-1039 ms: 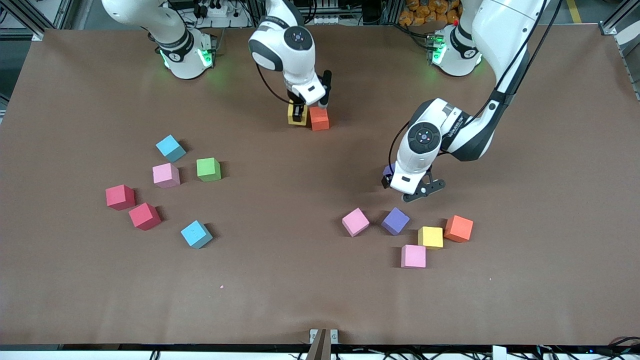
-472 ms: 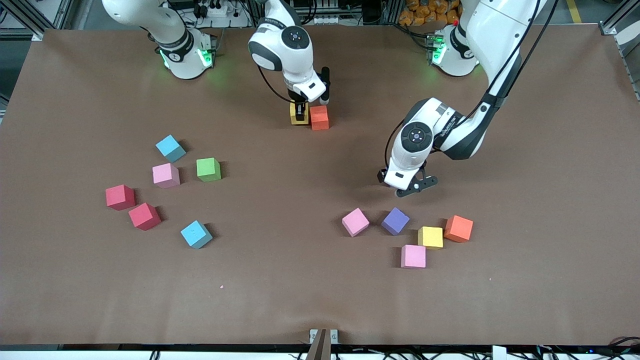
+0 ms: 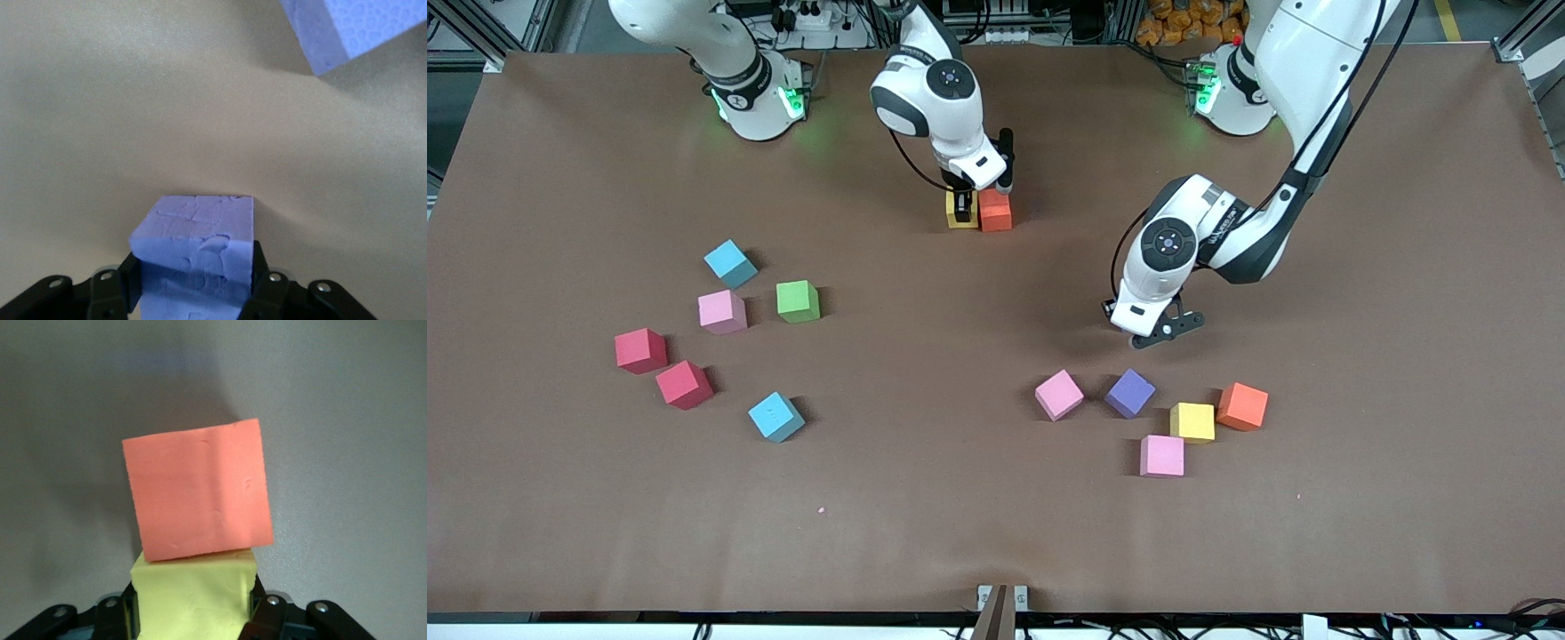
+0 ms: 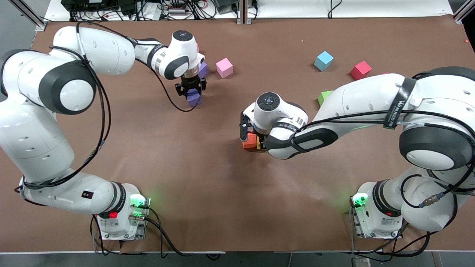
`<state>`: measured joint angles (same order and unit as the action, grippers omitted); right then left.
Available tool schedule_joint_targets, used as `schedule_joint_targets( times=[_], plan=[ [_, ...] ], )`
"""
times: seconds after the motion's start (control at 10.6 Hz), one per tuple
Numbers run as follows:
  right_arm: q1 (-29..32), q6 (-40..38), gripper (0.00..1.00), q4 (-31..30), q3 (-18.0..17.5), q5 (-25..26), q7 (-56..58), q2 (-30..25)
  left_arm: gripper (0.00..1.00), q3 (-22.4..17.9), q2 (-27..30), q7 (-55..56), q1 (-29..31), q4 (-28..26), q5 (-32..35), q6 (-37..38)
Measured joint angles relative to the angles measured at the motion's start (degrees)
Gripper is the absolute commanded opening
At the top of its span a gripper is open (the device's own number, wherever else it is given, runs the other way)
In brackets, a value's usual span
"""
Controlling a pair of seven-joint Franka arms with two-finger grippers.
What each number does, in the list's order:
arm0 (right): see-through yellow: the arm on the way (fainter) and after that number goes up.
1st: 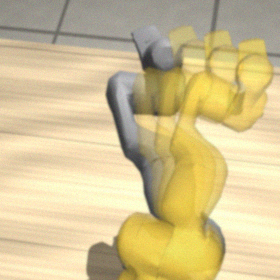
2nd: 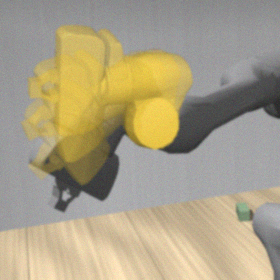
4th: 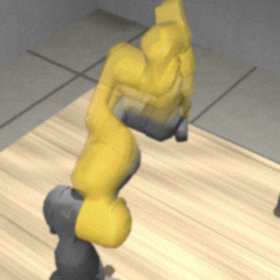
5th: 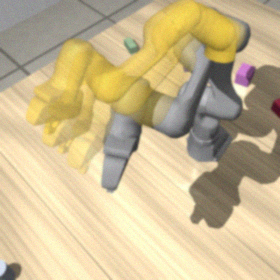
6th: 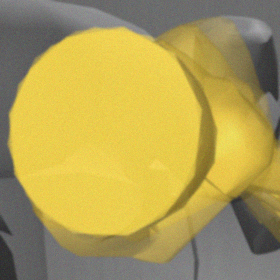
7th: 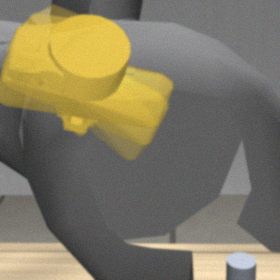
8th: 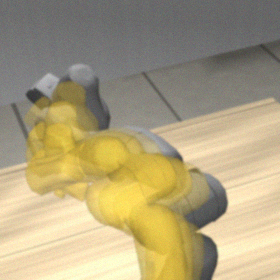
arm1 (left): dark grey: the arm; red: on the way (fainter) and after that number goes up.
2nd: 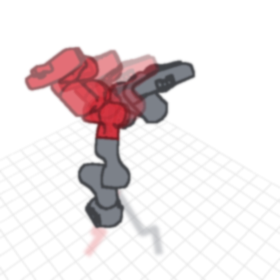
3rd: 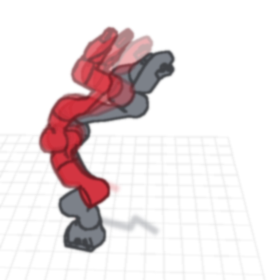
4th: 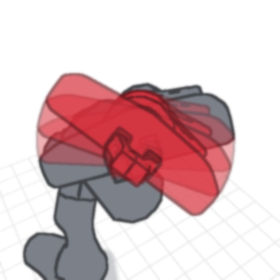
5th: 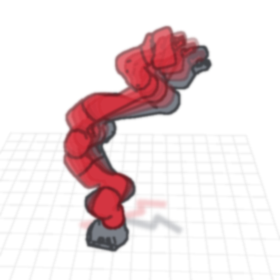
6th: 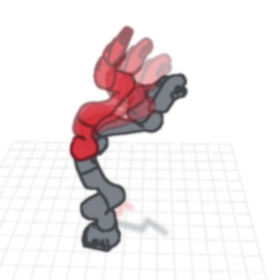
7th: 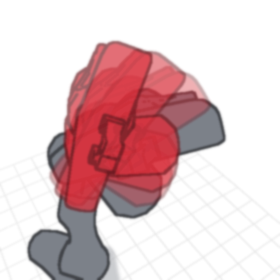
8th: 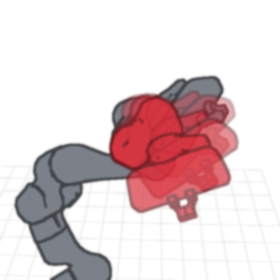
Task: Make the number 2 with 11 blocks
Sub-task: 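Place purple beside orange with the left gripper while the right gripper reaches green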
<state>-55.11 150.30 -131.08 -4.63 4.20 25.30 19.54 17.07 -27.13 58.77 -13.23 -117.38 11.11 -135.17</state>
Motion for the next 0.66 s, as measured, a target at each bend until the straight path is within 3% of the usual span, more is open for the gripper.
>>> schedule_joint_targets(
  times=[0.28,0.47,0.57,0.66],
  plan=[
    [0.2,0.15,0.11,0.34,0.1,0.0,0.0,0.09,0.58,0.0,0.09,0.74,0.88,0.02,-6.09,-0.24],
    [0.19,0.13,0.14,0.84,0.08,0.0,0.0,0.57,0.58,0.3,0.33,7.61,0.96,0.06,-7.89,-0.24],
    [0.17,0.1,0.44,0.96,0.07,0.0,0.0,0.61,0.56,1.03,0.59,11.67,0.99,-0.05,-8.44,-0.23],
    [0.17,0.01,0.99,1.01,0.07,0.0,-0.01,0.64,0.56,1.89,1.05,16.37,0.99,-0.5,-8.58,-0.21]
  ],
)
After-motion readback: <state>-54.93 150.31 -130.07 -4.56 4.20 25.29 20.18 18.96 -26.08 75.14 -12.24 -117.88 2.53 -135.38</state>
